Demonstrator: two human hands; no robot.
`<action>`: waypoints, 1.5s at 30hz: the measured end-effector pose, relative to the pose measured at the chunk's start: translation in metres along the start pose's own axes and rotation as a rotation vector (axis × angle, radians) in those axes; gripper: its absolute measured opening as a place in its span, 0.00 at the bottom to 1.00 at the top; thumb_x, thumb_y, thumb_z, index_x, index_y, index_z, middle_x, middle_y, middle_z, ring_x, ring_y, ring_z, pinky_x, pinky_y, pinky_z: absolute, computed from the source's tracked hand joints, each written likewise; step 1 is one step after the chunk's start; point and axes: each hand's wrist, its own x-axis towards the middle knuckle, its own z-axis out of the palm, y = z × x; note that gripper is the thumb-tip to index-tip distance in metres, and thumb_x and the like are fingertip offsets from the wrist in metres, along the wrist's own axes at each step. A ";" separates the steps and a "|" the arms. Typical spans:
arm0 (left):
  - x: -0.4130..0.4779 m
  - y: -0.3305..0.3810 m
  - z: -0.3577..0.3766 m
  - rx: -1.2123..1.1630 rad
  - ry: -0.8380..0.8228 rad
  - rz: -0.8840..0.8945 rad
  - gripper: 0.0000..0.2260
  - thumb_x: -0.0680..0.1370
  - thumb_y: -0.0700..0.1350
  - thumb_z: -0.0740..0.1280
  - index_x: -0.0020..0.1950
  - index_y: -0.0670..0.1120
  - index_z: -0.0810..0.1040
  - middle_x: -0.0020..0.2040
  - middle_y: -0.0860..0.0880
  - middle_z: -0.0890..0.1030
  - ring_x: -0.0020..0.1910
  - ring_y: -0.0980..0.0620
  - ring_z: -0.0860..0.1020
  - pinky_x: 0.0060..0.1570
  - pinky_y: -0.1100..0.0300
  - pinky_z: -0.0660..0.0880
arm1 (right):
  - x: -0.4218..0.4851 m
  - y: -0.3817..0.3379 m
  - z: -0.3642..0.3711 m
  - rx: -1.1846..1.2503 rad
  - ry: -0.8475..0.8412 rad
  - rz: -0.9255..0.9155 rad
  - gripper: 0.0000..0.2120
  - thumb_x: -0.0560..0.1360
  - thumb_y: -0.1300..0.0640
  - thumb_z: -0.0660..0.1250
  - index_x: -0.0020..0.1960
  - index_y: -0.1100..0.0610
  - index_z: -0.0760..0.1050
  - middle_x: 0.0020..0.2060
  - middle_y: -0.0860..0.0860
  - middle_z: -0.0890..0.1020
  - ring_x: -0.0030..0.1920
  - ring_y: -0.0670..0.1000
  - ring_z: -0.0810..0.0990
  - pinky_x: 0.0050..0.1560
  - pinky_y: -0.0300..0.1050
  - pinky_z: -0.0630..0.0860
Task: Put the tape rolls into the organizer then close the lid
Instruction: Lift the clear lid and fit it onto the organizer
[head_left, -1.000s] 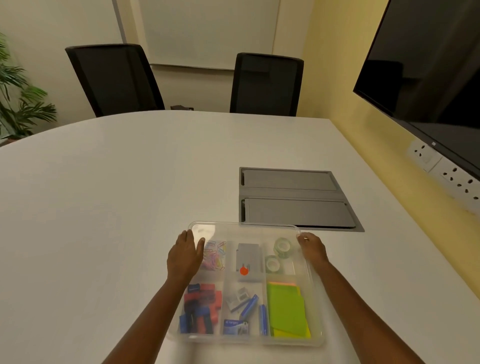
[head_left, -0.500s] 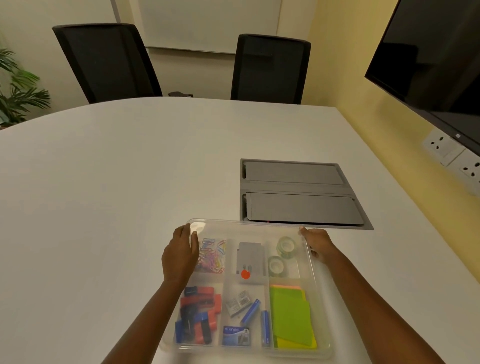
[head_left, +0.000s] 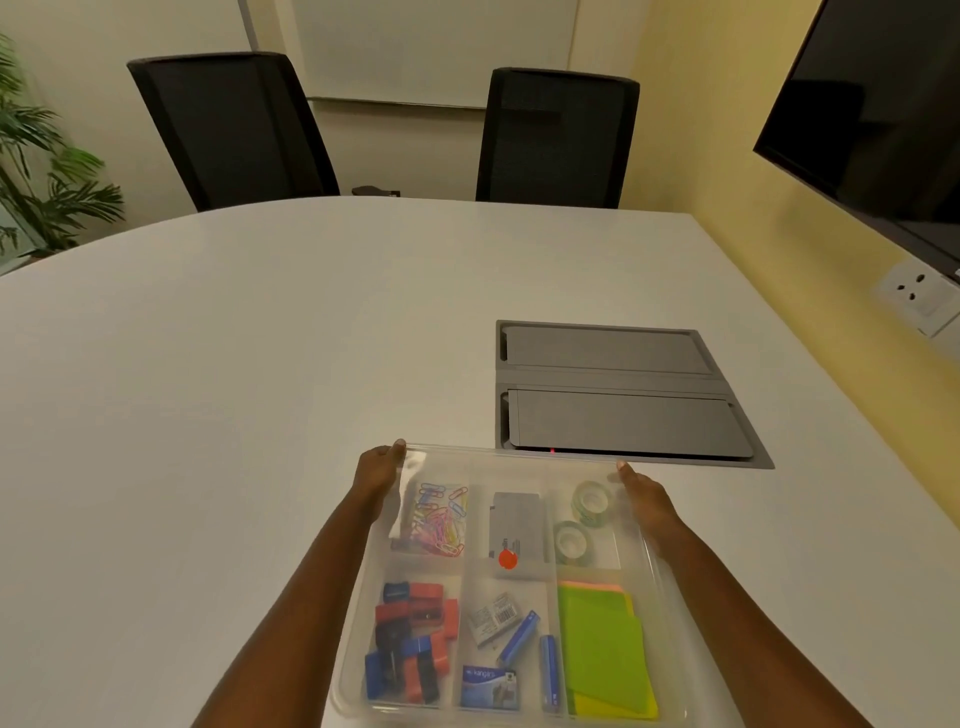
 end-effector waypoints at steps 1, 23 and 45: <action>0.001 0.000 0.001 -0.008 -0.009 0.001 0.15 0.80 0.45 0.57 0.38 0.40 0.74 0.38 0.46 0.73 0.40 0.47 0.69 0.38 0.58 0.66 | 0.000 0.001 0.001 -0.001 0.007 0.000 0.21 0.80 0.50 0.53 0.57 0.65 0.74 0.48 0.58 0.74 0.49 0.57 0.72 0.51 0.49 0.69; -0.020 -0.017 0.010 0.456 0.212 0.286 0.19 0.80 0.46 0.56 0.69 0.41 0.61 0.70 0.39 0.68 0.66 0.38 0.69 0.64 0.45 0.68 | -0.026 -0.003 0.019 -0.613 0.404 -0.348 0.16 0.78 0.60 0.56 0.64 0.64 0.68 0.62 0.64 0.73 0.60 0.64 0.74 0.55 0.59 0.74; -0.156 -0.081 0.030 1.110 -0.022 0.474 0.34 0.72 0.58 0.29 0.74 0.44 0.44 0.77 0.43 0.48 0.76 0.45 0.47 0.75 0.48 0.45 | -0.166 0.038 0.060 -0.933 0.166 -0.445 0.40 0.79 0.48 0.30 0.51 0.58 0.81 0.47 0.55 0.86 0.47 0.53 0.85 0.42 0.52 0.82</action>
